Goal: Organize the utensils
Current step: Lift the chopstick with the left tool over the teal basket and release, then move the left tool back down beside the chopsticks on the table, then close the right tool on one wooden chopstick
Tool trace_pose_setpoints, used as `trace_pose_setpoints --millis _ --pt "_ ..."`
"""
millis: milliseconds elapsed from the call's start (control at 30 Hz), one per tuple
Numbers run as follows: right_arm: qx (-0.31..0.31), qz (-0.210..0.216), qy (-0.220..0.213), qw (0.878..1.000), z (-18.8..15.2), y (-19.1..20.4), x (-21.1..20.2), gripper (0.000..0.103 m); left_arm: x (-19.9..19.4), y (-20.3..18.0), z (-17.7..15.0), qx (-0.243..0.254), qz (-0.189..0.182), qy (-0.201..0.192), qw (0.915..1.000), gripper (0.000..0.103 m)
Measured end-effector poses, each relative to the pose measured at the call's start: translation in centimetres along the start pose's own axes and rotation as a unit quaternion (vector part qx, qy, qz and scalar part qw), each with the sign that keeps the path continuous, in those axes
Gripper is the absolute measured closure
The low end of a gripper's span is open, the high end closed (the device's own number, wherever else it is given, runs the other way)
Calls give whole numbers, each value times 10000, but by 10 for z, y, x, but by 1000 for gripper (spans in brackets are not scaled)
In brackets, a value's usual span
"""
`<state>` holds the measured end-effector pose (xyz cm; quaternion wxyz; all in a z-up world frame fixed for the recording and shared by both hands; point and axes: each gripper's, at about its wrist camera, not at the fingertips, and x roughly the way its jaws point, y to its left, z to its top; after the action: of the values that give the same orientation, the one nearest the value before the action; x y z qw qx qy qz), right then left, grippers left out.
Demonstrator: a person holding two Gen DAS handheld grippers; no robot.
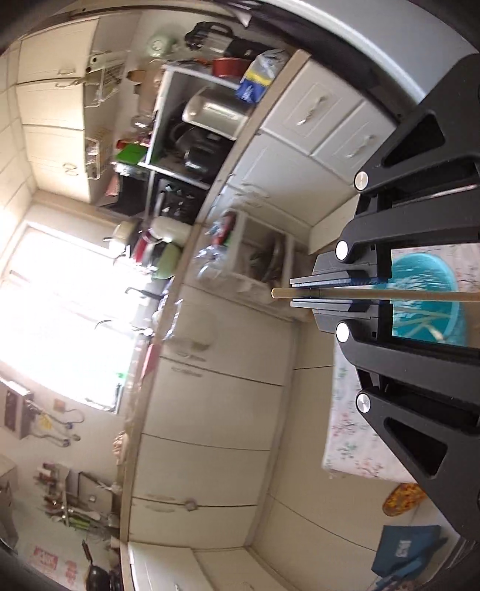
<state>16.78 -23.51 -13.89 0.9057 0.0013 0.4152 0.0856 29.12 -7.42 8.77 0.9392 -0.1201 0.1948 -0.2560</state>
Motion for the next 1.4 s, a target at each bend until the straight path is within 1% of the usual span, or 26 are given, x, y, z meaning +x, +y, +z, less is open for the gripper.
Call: trace_pose_setpoints --millis 100,267,367,433,533,600,700,767,800,833,900,933,1033,1133,1167,1200,1267,1300,1333,1367,1400 --pt "-4 24 0 10000 0 0 0 67 20 3 8 -128 313 -368 9988 98" --pt "18 57 -2 10000 0 0 1 66 50 9 4 -218 821 -768 9934 98" --pt "-14 56 -1 10000 0 1 1 64 62 9 -6 -161 1060 -939 9898 98" --pt "-49 41 3 10000 0 3 2 63 70 10 -15 -101 1132 -887 9895 98" --pt "-71 32 4 10000 -1 4 2 63 80 12 -34 41 1225 -716 9899 98" --pt "-57 45 2 10000 -1 3 2 63 89 12 -48 215 1275 -463 9905 98" --pt "-41 58 1 10000 -1 3 2 63 90 14 -62 386 1323 -124 9904 96" --pt "-13 79 -1 10000 -1 3 2 62 80 20 -72 392 1379 -41 9897 89" --pt "9 96 0 10000 -1 2 2 63 72 24 -75 357 1418 -45 9892 81" --pt "38 118 -2 9999 -1 1 1 63 62 30 -78 302 1489 -66 9884 70" --pt "108 145 -1 9998 -1 -1 1 63 37 46 -87 160 1697 -151 9853 57" --pt "123 135 -1 9998 -1 -1 1 63 28 54 -90 105 1770 -156 9840 54" --pt "19 7 5 10000 -2 3 1 63 8 84 -110 -149 2012 46 9794 50" --pt "-311 -270 26 9991 -3 14 2 64 7 121 -144 -536 2227 643 9713 50" --pt "-469 -354 28 9983 -4 17 2 67 8 132 -156 -671 2266 856 9679 50" --pt "-550 -323 52 9980 -4 19 1 70 12 141 -169 -777 2254 1106 9648 50" --pt "-896 -277 197 9954 -2 24 0 81 21 148 -189 -822 2204 1486 9605 49" --pt "-1195 -359 275 9918 -1 26 -2 82 27 150 -196 -812 2161 1665 9586 47" --pt "-1354 -420 335 9893 -2 25 -2 82 31 149 -201 -797 2127 1770 9576 45" --pt "-1439 -450 428 9876 -1 22 -3 82 37 148 -206 -761 2085 1904 9563 43" --pt "-1397 -476 553 9875 2 15 -4 82 41 145 -210 -720 2052 1982 9557 40"
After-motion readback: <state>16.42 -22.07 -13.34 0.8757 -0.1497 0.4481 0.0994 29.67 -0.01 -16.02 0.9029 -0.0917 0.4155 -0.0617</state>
